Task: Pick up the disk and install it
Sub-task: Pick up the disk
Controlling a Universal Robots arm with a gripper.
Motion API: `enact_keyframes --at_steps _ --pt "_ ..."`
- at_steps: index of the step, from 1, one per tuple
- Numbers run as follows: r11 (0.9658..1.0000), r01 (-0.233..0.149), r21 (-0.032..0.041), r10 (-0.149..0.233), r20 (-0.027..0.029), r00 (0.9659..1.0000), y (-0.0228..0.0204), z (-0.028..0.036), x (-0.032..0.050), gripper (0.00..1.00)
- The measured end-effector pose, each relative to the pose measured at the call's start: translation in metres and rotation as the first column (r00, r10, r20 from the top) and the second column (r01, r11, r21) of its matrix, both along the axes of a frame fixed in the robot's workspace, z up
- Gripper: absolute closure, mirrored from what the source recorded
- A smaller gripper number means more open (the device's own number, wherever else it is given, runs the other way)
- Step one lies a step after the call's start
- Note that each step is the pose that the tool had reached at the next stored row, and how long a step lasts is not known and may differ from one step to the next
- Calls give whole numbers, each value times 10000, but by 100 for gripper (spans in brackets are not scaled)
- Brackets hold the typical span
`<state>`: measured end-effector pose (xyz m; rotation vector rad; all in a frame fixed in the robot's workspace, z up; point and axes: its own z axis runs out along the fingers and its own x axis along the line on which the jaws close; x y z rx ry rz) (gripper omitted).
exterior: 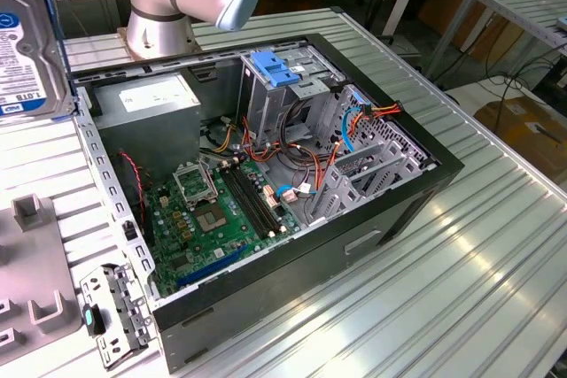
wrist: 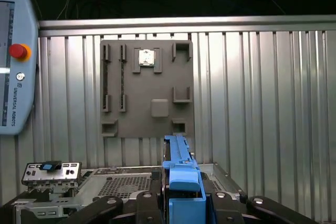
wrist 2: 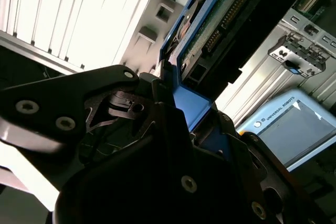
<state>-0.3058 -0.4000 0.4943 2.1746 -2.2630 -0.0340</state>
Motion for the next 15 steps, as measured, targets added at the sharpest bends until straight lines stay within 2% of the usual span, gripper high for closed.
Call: enact_keyframes --at_steps 3,8,15 --pt "10000 -1 -6 1 -2 10000 -3 0 101 63" --pt "10000 0 -15 0 -2 10000 -7 -2 319 63" --pt "10000 -1 -26 1 -1 10000 -11 -5 564 63"
